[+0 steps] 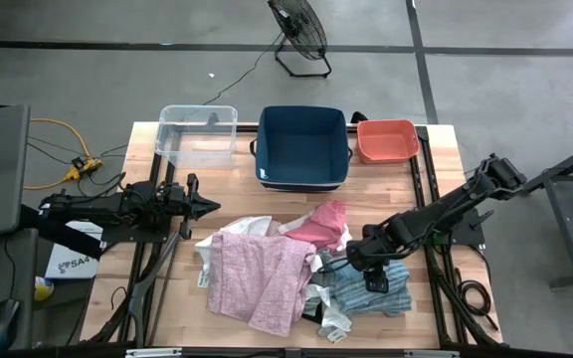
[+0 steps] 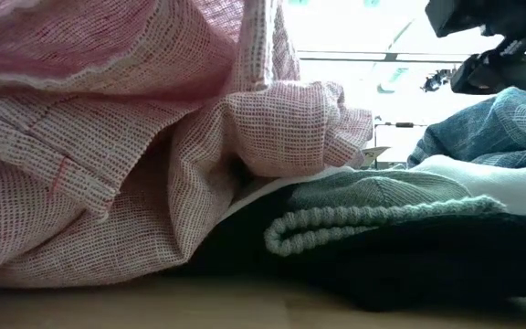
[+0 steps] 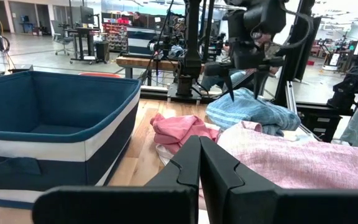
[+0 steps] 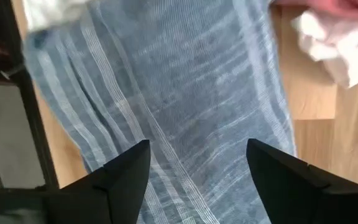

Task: Pick & Place Cloths
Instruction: Put the blue shirt into the blue bin, then put the pink shirt into the blue bin

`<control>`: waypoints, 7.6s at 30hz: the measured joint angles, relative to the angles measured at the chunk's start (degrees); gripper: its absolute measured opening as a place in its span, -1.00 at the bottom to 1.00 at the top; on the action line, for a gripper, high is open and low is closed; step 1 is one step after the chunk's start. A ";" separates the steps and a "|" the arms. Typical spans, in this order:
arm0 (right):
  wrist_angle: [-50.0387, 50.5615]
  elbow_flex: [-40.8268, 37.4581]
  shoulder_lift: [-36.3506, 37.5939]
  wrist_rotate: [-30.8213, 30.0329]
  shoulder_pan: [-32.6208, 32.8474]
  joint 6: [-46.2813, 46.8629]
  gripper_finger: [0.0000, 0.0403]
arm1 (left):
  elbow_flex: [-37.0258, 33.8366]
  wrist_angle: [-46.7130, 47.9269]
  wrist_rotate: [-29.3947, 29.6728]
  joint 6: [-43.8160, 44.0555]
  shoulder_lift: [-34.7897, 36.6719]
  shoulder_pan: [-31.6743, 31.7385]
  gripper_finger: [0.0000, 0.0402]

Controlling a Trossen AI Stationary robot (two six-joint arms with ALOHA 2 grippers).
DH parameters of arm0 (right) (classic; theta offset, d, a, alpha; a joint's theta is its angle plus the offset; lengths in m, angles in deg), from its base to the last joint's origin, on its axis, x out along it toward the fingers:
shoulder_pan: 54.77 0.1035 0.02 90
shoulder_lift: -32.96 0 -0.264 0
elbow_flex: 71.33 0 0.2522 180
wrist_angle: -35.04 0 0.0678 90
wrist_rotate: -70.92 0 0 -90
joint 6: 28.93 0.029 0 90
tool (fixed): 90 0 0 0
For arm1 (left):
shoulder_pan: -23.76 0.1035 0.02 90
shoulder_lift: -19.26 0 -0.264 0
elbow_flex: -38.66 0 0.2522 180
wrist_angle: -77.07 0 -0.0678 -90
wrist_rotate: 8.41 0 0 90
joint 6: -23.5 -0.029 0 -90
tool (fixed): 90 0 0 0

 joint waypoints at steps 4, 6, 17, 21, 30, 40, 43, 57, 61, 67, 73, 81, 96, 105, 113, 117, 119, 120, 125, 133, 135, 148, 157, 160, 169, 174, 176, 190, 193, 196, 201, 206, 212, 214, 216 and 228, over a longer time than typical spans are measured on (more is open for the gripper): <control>-0.31 -0.07 -3.23 0.16 2.82 -0.10 0.28 | 0.00 0.00 -0.01 0.02 0.01 0.00 -0.99; -0.31 -0.07 -5.21 -0.03 4.12 -0.10 0.28 | 0.00 -0.01 -0.02 0.01 0.00 0.00 -0.99; -4.22 0.22 -18.48 -2.39 7.16 0.18 0.27 | 0.00 0.00 -0.02 0.01 0.00 0.00 -0.99; -5.07 0.33 -20.49 -2.88 7.13 0.63 0.27 | 0.00 0.00 -0.02 0.01 0.00 0.00 -0.99; -5.63 0.28 -20.81 -5.95 7.48 4.91 0.13 | 0.00 -0.01 -0.02 0.02 0.00 0.00 -0.99; -7.21 0.26 -20.81 -7.96 7.43 5.06 -0.63 | 0.00 0.00 0.00 0.02 0.00 0.00 -0.99; -7.43 0.26 -20.81 -7.92 7.40 5.13 -0.86 | 0.00 0.00 0.00 0.01 0.00 0.00 -0.99; -1.25 1.64 -4.69 -17.87 6.97 14.14 -0.86 | 0.00 0.00 -0.02 0.02 0.00 0.00 -0.99; 4.84 4.66 -0.22 -20.85 6.91 14.15 -0.86 | 0.00 0.00 -0.01 0.02 0.00 0.00 -0.99; 15.27 10.34 3.49 -27.24 6.56 13.81 -0.86 | 0.00 0.00 0.00 0.00 0.00 0.00 -0.99; 16.81 12.87 6.36 -41.87 1.79 7.93 -0.86 | 0.00 0.00 -0.01 0.01 0.00 0.00 -0.99; 1.24 12.87 7.56 -50.33 -14.01 -16.50 -0.86 | 0.00 -0.01 0.00 0.00 0.00 0.00 -0.99; -34.54 12.90 5.38 -20.83 -47.70 -57.23 -0.86 | 0.00 -0.01 -0.01 0.01 0.01 0.00 -0.99; -40.51 12.89 -5.22 -6.97 -59.97 -39.26 -0.86 | 0.00 0.00 -0.02 0.01 0.00 0.00 -0.99; -41.05 12.89 -13.14 0.24 -60.72 -32.34 -0.86 | 0.00 0.00 -0.01 0.00 0.01 0.00 -0.99; -40.46 12.92 -15.03 0.11 -60.43 -37.63 -0.86 | 0.00 0.00 -0.01 0.00 0.01 0.00 -0.99; -38.24 13.47 -15.67 0.11 -60.41 -40.02 -0.86 | 0.00 -0.01 -0.01 0.00 0.00 0.00 -0.99; -36.22 14.34 -15.89 -0.02 -60.41 -40.54 -0.86 | 0.00 -0.01 -0.02 0.01 0.00 0.00 -0.99; -21.22 24.55 -19.00 -3.75 -59.50 -44.85 -0.86 | 0.00 0.02 -0.01 0.00 0.02 0.00 -0.99; 0.65 43.25 -29.54 -7.31 -58.18 -51.50 -0.86 | 0.00 0.00 0.00 0.00 0.00 0.00 -0.99; 2.80 46.17 -32.11 -7.52 -58.00 -53.24 -0.86 | 0.00 0.00 -0.01 0.01 0.01 0.00 -0.99; 7.46 51.91 -42.65 -9.00 -57.96 -58.57 -0.86 | 0.00 0.00 -0.01 0.00 0.02 0.00 -0.99; 7.40 51.91 -44.44 -9.36 -57.75 -58.33 -0.86 | 0.00 0.00 -0.02 0.00 0.00 0.00 -0.99; 7.38 51.91 -44.44 -9.43 -57.59 -58.17 -0.72 | 0.00 0.01 -0.02 0.01 0.00 0.00 -0.99; 7.72 51.91 -44.37 -8.49 -57.37 -55.11 -0.04 | 0.00 0.00 -0.02 0.02 0.02 0.00 -0.99; 9.74 51.91 -42.19 -7.89 -57.78 -57.27 0.16 | 0.00 0.00 0.00 0.01 0.01 0.00 -0.99; 9.62 51.91 -40.49 -6.65 -58.18 -58.73 0.19 | 0.00 0.01 -0.02 0.01 0.00 0.00 -0.99; 15.43 51.89 -26.58 3.46 -60.00 -49.51 0.20 | 0.00 0.02 -0.02 0.00 0.02 0.00 -0.99; 18.08 51.58 -23.20 3.43 -58.40 -47.23 0.20 | 0.00 0.00 0.00 0.00 0.02 0.00 -0.99; 18.20 49.47 -19.24 3.11 -56.39 -46.20 0.20 | 0.00 0.02 -0.02 0.00 0.02 0.00 -0.99; 14.71 40.22 -10.15 2.24 -53.02 -44.35 0.20 | 0.00 0.02 -0.01 0.02 0.02 0.00 -0.99; 3.93 22.90 1.94 0.52 -50.42 -40.36 0.20 | 0.00 -0.02 -0.02 0.02 0.02 0.00 -0.99; -13.61 2.90 15.26 -0.19 -46.40 -32.39 0.20 | 0.00 -0.02 0.00 0.02 0.02 0.00 -0.99; -17.13 -1.72 18.27 -3.10 -44.25 -30.30 0.20 | 0.00 -0.02 0.00 0.02 0.02 0.00 -0.99; -19.16 -5.22 20.77 -5.94 -41.96 -28.52 0.20 | 0.00 -0.09 0.00 0.00 0.02 0.00 -0.99; -22.67 -12.15 24.63 -14.90 -30.53 -19.43 0.20 | 1.36 0.55 4.58 0.44 -0.59 0.02 -0.98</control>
